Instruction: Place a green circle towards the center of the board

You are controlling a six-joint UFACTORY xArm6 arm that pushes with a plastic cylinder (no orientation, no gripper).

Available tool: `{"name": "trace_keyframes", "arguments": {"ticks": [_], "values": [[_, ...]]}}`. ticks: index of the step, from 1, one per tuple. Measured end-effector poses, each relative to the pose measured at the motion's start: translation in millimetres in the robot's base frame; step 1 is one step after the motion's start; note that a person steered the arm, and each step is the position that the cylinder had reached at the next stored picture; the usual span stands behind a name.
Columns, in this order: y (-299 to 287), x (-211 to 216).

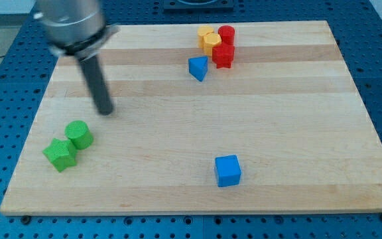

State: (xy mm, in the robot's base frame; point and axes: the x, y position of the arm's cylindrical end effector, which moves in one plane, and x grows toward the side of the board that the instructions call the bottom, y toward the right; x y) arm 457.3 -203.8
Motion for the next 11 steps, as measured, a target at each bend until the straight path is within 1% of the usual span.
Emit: {"name": "trace_keyframes", "arguments": {"ticks": [1, 2, 3, 4, 5, 6, 7, 8, 9, 10, 11], "values": [[-57, 13], [-51, 16], [-43, 36], [-4, 44], [44, 40], [77, 28], [102, 34], [91, 78], [133, 71], [114, -5], [140, -15]]}}
